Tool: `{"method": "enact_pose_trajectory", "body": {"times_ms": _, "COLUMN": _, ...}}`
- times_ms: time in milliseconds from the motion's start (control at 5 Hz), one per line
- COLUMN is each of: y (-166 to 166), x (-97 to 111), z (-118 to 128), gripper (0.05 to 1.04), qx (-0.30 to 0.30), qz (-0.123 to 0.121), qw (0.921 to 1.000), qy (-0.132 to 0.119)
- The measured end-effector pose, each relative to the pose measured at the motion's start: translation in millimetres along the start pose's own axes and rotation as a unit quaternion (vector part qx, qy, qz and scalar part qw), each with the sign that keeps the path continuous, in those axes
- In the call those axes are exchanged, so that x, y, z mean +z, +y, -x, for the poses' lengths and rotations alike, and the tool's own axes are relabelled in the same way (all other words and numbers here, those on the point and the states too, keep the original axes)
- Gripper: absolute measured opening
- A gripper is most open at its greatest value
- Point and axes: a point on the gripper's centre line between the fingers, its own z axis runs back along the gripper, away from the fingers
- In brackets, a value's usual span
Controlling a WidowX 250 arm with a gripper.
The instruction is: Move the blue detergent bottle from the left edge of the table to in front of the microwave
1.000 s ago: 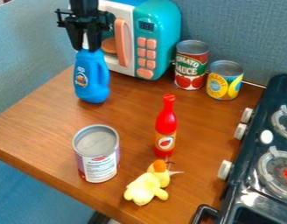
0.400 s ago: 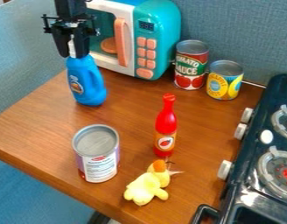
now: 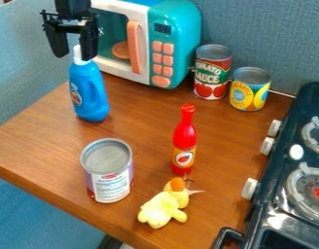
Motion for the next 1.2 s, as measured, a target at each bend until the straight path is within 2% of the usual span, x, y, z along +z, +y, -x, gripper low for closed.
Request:
{"method": "enact_pose_trajectory", "body": {"times_ms": 200, "y": -15.6, "x": 14.1, "z": 3.6, "gripper": 1.009, "qx": -0.020, "qz": -0.011, "qw": 0.9992, "qy": -0.033}}
{"method": "enact_pose_trajectory", "body": {"times_ms": 400, "y": -28.2, "x": 18.9, "z": 16.7, "gripper": 1.003, "qx": -0.041, "qz": -0.010, "qw": 0.9978, "qy": -0.050}}
{"method": "enact_pose_trajectory", "body": {"times_ms": 600, "y": -33.7, "x": 21.5, "z": 42.6, "gripper": 1.001, "qx": -0.078, "qz": -0.016, "qw": 0.9953, "qy": -0.056}}
{"method": "enact_pose_trajectory", "body": {"times_ms": 800, "y": -35.2, "x": 17.0, "z": 58.7, "gripper": 1.001, "qx": -0.102, "qz": -0.022, "qw": 0.9932, "qy": -0.051}}
{"method": "enact_pose_trajectory", "body": {"times_ms": 1000, "y": -34.7, "x": 14.4, "z": 83.1, "gripper": 1.001, "qx": -0.105, "qz": -0.045, "qw": 0.9924, "qy": -0.047}}
{"method": "enact_pose_trajectory", "body": {"times_ms": 1200, "y": -38.4, "x": 10.8, "z": 94.5, "gripper": 1.001, "qx": -0.112, "qz": -0.053, "qw": 0.9913, "qy": -0.044}}
